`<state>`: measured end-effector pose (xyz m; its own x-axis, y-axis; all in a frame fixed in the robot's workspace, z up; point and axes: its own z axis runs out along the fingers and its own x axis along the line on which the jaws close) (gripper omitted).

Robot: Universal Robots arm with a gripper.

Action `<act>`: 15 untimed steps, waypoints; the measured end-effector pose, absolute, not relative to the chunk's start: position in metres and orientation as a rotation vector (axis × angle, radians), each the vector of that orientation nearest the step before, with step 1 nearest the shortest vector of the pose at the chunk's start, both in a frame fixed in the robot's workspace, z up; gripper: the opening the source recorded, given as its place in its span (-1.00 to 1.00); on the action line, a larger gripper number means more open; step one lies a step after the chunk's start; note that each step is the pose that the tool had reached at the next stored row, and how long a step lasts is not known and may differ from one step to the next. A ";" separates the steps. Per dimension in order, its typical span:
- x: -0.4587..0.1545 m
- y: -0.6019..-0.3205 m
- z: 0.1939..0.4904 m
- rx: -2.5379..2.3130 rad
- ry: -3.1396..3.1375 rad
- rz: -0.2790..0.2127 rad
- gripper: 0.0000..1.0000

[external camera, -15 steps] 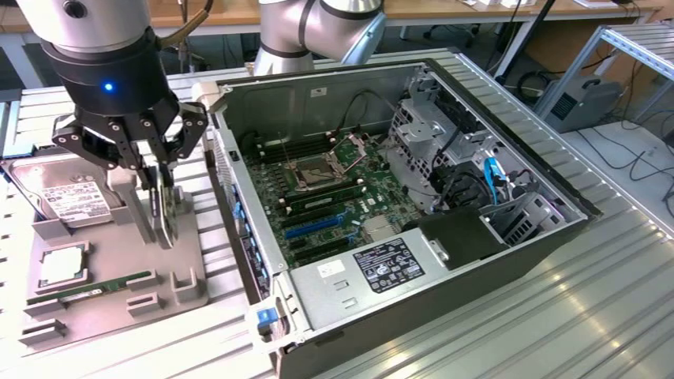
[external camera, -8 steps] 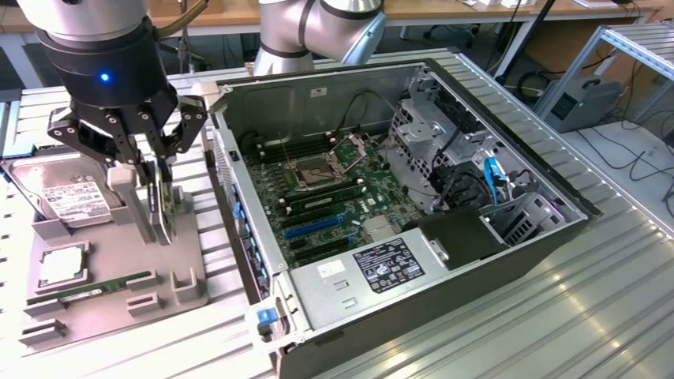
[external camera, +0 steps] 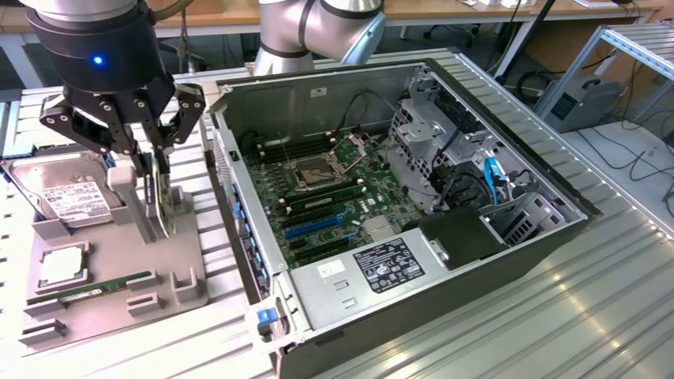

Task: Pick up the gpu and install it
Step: 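Pick up the gpu and move the gpu toward the slot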

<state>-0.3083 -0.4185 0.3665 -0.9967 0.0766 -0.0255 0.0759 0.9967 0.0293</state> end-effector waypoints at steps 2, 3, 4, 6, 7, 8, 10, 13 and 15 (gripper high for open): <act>-0.308 -0.418 0.372 0.119 3.112 0.044 -0.47; -0.308 -0.418 0.372 0.119 3.112 0.044 -0.47; -0.308 -0.418 0.373 0.119 3.112 0.044 -0.47; -0.308 -0.418 0.374 0.119 3.112 0.042 -0.47; -0.308 -0.418 0.374 0.119 3.112 0.040 -0.47; -0.308 -0.418 0.375 0.119 3.112 0.037 -0.47; -0.308 -0.418 0.375 0.119 3.112 0.025 -0.47; -0.308 -0.419 0.376 0.118 3.112 0.020 -0.47; -0.308 -0.418 0.376 0.119 3.112 0.020 -0.47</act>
